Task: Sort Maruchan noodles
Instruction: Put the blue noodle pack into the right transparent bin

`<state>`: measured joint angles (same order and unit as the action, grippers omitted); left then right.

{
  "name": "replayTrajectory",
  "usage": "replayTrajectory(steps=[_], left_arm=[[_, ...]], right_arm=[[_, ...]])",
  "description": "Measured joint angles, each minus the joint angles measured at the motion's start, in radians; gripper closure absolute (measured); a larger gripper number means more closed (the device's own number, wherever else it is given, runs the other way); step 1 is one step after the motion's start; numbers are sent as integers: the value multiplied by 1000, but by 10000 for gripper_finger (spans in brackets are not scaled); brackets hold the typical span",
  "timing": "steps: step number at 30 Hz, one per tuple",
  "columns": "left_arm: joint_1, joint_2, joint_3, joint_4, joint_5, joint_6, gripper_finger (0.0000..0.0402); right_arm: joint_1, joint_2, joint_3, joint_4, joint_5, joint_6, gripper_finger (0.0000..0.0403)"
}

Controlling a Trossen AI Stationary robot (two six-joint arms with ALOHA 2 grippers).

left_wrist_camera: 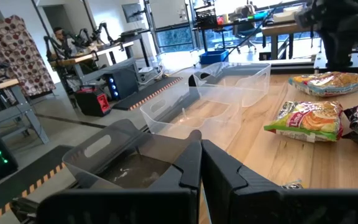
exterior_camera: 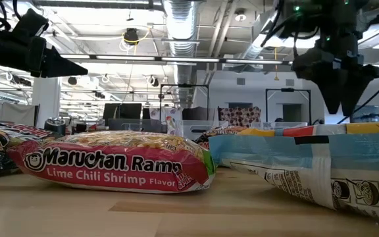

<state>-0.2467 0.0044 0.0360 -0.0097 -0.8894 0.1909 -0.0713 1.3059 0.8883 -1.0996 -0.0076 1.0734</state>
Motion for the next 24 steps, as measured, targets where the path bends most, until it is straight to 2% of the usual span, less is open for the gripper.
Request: replayTrajectory(steps=[24], left_arm=[[0,0,0,0,0,0,401]], right_arm=[[13,333,1,-3,2,-40,193]])
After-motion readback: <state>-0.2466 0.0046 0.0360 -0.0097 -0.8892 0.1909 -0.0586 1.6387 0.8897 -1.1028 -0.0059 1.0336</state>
